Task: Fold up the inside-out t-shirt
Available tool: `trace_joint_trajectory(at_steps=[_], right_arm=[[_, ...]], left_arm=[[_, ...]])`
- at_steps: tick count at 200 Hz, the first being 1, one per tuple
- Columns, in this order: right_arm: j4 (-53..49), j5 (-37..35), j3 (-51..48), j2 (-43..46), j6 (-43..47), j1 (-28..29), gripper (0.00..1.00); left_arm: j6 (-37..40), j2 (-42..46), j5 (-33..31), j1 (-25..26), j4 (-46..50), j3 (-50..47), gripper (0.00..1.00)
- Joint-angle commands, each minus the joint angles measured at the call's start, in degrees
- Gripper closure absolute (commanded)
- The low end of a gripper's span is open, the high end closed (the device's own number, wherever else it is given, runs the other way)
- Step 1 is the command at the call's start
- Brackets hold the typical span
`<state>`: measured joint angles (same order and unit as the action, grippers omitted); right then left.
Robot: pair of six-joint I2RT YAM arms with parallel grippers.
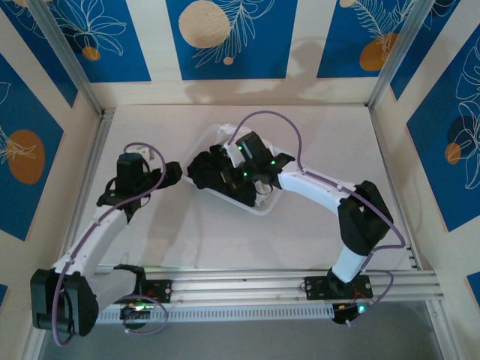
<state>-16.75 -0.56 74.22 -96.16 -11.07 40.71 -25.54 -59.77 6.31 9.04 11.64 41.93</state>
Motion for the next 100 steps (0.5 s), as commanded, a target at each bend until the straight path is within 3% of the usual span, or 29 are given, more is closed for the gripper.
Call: trace_joint_trajectory(at_steps=[1,24,40,55,83,91,100], right_arm=[[4.4,8.94,3.43,7.72,-5.77,-2.48,1.0],[10.04,14.03,4.26,9.7,-10.02,-2.92,1.0],[11.98,16.89,6.61,9.22,-12.63,-3.3,1.0],[12.89,19.1,10.2,8.95,-14.5,-3.62,1.0],[13.25,18.66,18.78,9.78,-14.67,-1.86,1.0],[12.52,17.57,21.69,9.68,-14.01,-1.03,1.0],[11.62,16.21,24.57,9.16,-13.14,-0.19,1.0]], left_arm=[[-6.28,5.61,8.66,1.12,-1.26,2.75,0.01],[-16.38,6.56,17.51,3.51,-12.02,2.04,0.0],[-18.51,5.49,20.14,3.97,-14.65,3.76,0.0],[-15.3,6.91,13.77,4.0,-7.38,6.87,0.0],[-6.37,13.01,-8.35,3.77,5.14,10.75,0.0],[-4.89,14.0,-10.34,3.72,6.46,12.01,0.0],[-3.52,14.76,-7.97,3.72,6.13,13.57,0.0]])
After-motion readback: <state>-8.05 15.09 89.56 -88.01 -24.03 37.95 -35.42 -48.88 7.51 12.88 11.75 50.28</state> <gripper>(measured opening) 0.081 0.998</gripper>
